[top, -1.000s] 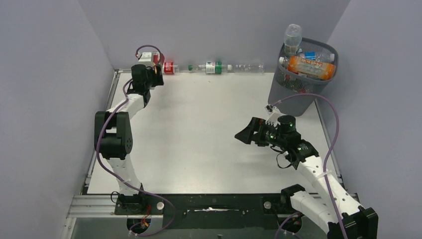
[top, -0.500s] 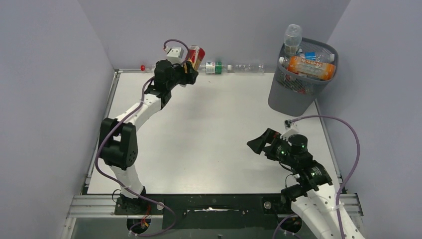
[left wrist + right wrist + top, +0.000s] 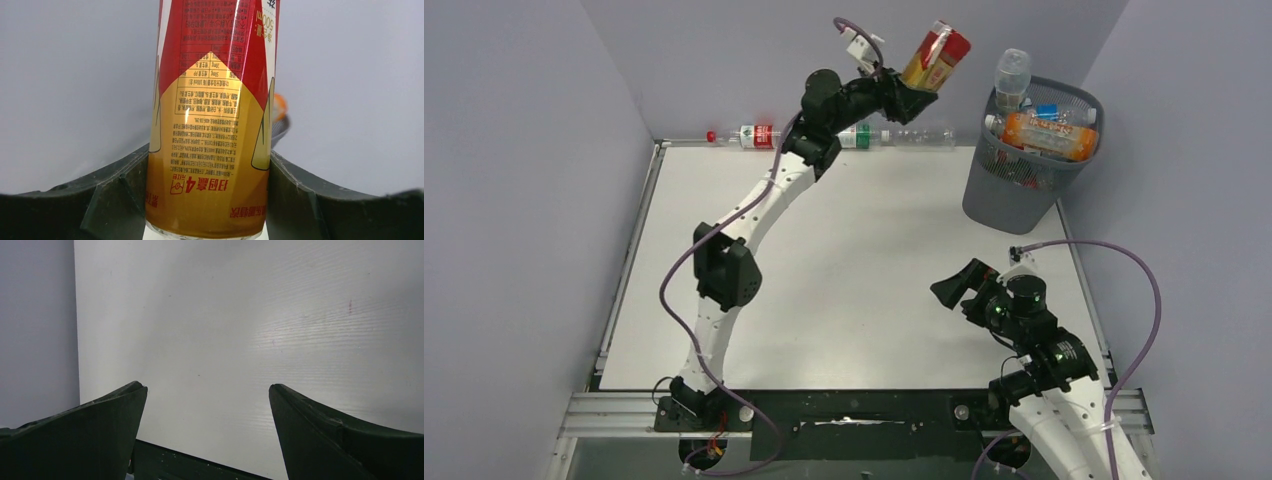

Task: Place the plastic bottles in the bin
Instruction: Pick up the plastic bottle from the corner of the board.

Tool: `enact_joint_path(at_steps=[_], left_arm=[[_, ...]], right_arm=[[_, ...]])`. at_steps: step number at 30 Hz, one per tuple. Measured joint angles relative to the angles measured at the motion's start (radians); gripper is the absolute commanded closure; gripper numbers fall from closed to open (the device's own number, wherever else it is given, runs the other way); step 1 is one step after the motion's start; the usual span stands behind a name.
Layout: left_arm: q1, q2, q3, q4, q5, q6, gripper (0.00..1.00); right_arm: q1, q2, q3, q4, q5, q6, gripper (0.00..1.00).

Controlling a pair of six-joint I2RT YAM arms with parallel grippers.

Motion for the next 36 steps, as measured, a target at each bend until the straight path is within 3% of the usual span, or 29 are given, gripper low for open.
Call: enact_joint_path(at_steps=[3,5,11,18,22,29,36], left_arm=[[-0.051,0.151,0.231,0.003,0.073,-0.036,0.39],[-0.075,0.22,0.298,0.04,0.122,-0.071,0.37],[-0.091,0.374,0.351,0.188,0.191,-0.16,0.34],[-0.085,0.422,0.325,0.275,0.203,-0.21,0.41],[-0.066,0.281,0.036,0.355,0.213,-0.23,0.42],[0.045,-0.043,-0.457,0.328,0.19,-0.2,0.43],[0.118,-0.304,-0.739,0.287,0.151,-0.156,0.43]], right_arm=[[0.002,0.012,0.02,-0.003,0.005,0.004,0.01],[0.006,0.013,0.033,-0.003,0.009,0.004,0.01],[0.006,0.013,0.047,-0.002,0.014,0.008,0.01],[0.006,0.043,0.117,-0.012,0.065,-0.005,0.0],[0.006,0.185,0.259,-0.006,0.125,-0.062,0.0],[-0.01,0.486,0.57,0.028,0.252,-0.247,0.04],[-0.217,0.847,0.962,0.056,0.127,-0.42,0.08]])
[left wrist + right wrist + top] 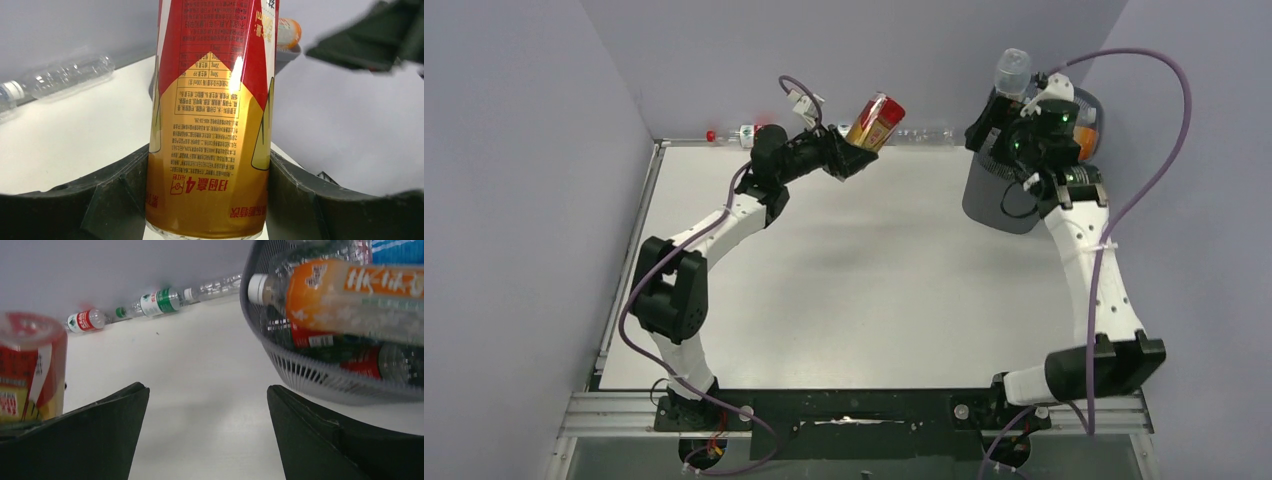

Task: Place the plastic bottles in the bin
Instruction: Pick up the plastic bottle from the corner of the board.

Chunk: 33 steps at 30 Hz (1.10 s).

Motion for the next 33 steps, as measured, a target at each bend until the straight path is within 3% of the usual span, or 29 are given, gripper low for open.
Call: enact_joint_path(at_steps=[3,5,10,16,27,33], left_arm=[[-0.004,-0.047,-0.075,0.014,0.021,-0.007,0.45],[-0.007,-0.051,-0.12,0.04,0.046,-0.024,0.45],[-0.014,-0.051,-0.232,0.079,0.074,-0.057,0.45],[-0.051,-0.051,-0.271,0.147,0.076,-0.081,0.46],[-0.147,0.018,-0.256,0.298,0.104,-0.191,0.47],[-0.176,0.059,-0.251,0.355,0.118,-0.257,0.48]], right_arm=[[-0.064,0.163,0.158,0.017,-0.111,-0.048,0.04],[-0.072,0.219,0.178,0.042,-0.214,-0.056,0.01],[-0.072,0.219,0.023,0.182,-0.501,0.044,0.01],[-0.08,0.16,-0.16,0.385,-0.71,0.249,0.02],[-0.078,0.085,-0.268,0.58,-0.806,0.383,0.02],[-0.058,0.081,-0.269,0.565,-0.758,0.362,0.02]])
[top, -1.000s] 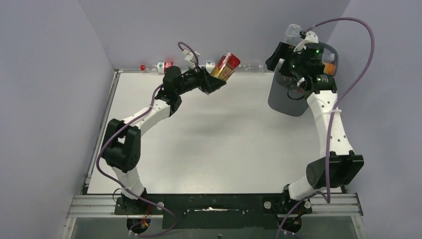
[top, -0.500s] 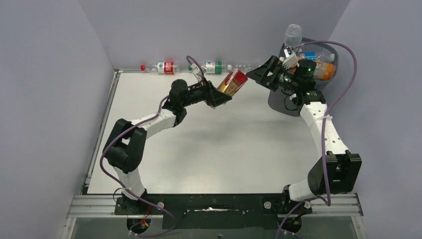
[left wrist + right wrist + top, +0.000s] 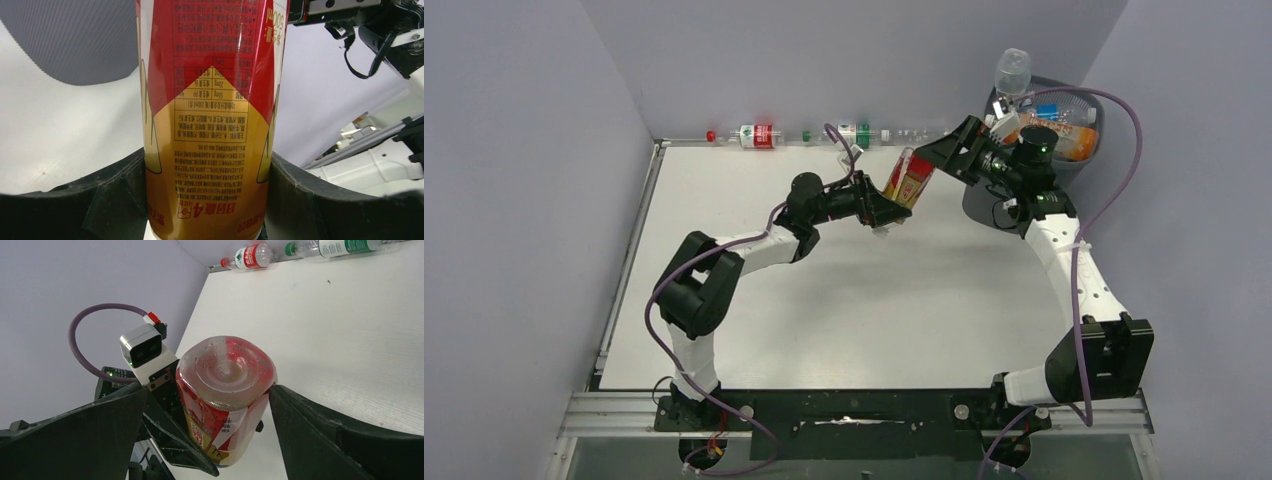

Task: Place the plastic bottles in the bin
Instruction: Pick up the plastic bottle from the corner of the board.

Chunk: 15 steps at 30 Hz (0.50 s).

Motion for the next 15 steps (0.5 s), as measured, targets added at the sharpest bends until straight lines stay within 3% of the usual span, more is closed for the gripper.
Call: enact_joint_path(at_steps=[7,15], left_arm=[[-0.012,0.004,0.049,-0.056,-0.011,0.019,0.49],[-0.118,-0.022,0.196,-0.51,-0.212,0.343,0.49]], right_arm=[[0.082,0.001,0.115,-0.244,0.164,-0.141,0.02],[0.128,0.001,0.132,-0.377,0.365,-0.221,0.03]])
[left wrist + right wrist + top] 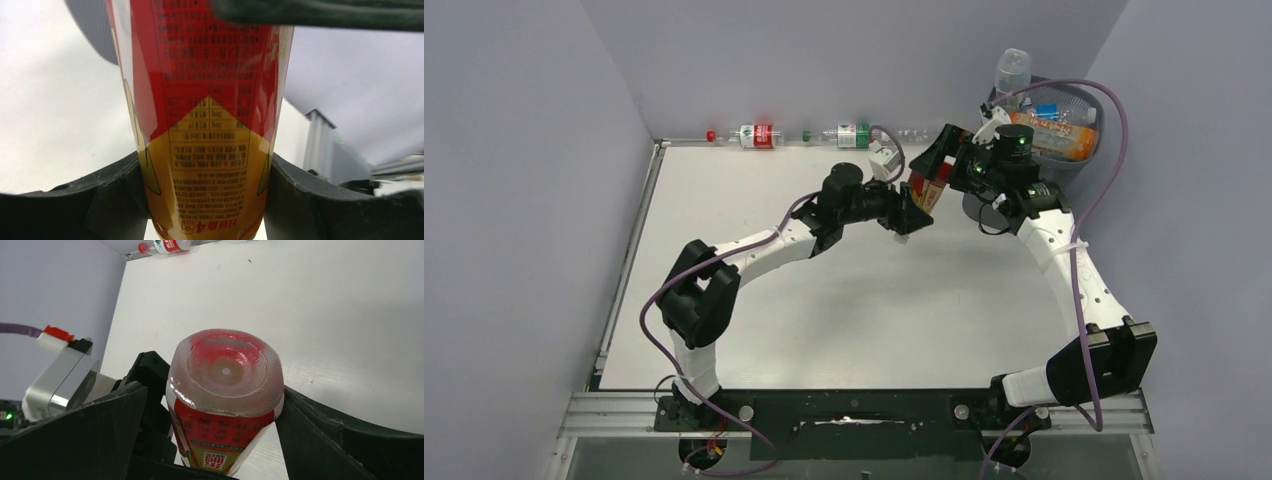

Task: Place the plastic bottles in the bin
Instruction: Pick up the plastic bottle from the corner of the board, then place the plastic bottle in the trash bin.

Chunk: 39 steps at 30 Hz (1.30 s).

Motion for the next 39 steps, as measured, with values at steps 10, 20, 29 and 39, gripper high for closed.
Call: enact_joint_path(at_steps=[10,20,29,39], left_arm=[[-0.069,-0.049,0.003,-0.18,-0.178,0.169,0.49],[-0.06,-0.074,-0.008,-0.191,-0.165,0.166,0.1],[0.098,-0.231,-0.021,-0.184,-0.027,0.031,0.1],[0.271,-0.382,-0.18,-0.096,0.038,-0.064,0.1]], right_arm=[[0.02,0.0,0.0,-0.083,0.064,-0.015,0.44],[0.008,0.0,0.01,-0.086,0.042,-0.021,0.53],[-0.198,0.007,0.23,-0.135,0.061,-0.083,0.52],[-0.387,0.014,0.395,0.038,0.234,-0.141,0.49]])
